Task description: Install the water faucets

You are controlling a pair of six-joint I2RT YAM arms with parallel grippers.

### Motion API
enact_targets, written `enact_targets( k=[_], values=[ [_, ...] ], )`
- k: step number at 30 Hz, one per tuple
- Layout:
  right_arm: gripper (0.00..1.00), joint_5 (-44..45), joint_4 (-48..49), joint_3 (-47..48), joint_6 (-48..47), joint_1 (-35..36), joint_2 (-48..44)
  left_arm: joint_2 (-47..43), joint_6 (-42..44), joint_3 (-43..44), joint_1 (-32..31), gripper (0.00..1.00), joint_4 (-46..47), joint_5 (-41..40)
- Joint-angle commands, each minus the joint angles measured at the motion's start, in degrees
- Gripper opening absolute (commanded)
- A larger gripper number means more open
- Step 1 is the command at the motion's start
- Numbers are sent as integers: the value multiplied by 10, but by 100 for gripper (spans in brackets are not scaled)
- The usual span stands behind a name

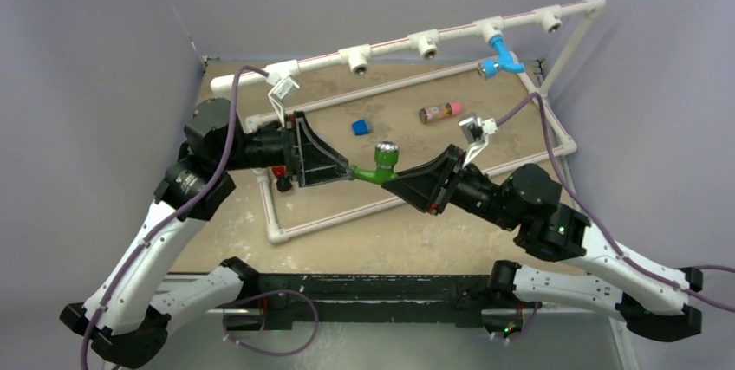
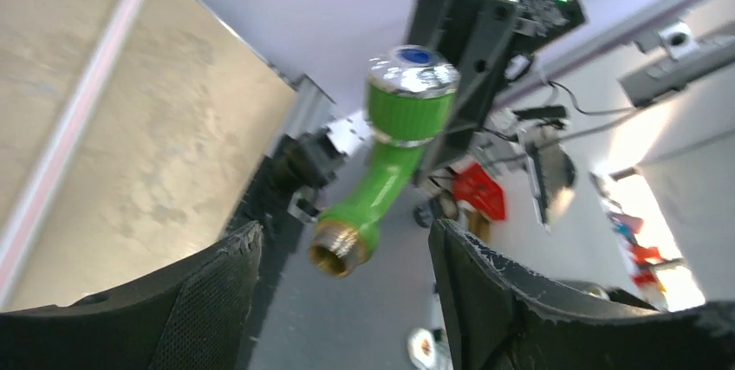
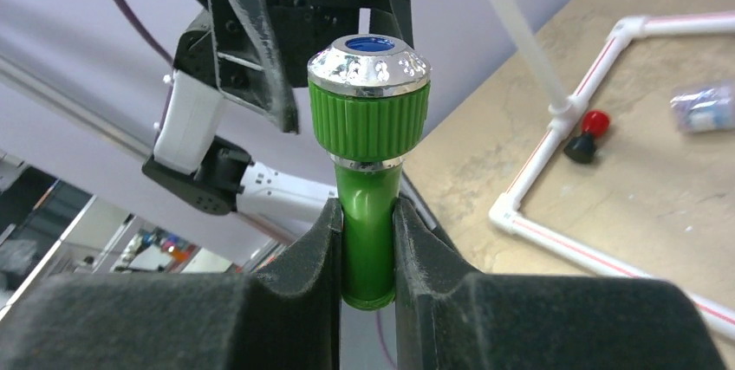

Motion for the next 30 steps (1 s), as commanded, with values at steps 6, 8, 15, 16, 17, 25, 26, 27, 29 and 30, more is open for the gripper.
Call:
enact_targets(
  k=[6, 8, 15, 16, 17, 25, 26, 27, 29, 30],
  values=[
    [0, 150, -127, 170, -126, 2, 29, 129, 253, 282, -1, 49, -238, -284],
    [0, 183, -141, 189, -145, 2, 42, 160, 284, 336, -1, 43, -237, -338],
    [0, 244, -130, 212, -189, 2, 79, 225, 375, 384, 0, 0, -120, -503],
    [0, 250, -128, 212, -191, 2, 81, 230, 392, 379, 0, 0, -99, -520],
    [0, 259, -126, 212, -196, 2, 87, 236, 406, 376, 0, 0, -82, -541],
    [0, 237, -18, 153, -230, 2, 81, 277, 529, 311, 31, 0, 91, -656],
    [0, 240, -8, 146, -233, 2, 80, 282, 539, 302, 39, 0, 110, -664],
    [0, 244, -1, 140, -236, 2, 81, 288, 546, 291, 48, 0, 127, -673],
    [0, 256, 10, 131, -243, 2, 84, 299, 541, 277, 72, 0, 146, -678],
    [0, 261, 18, 127, -246, 2, 88, 302, 534, 271, 84, 0, 149, -676]
  ],
)
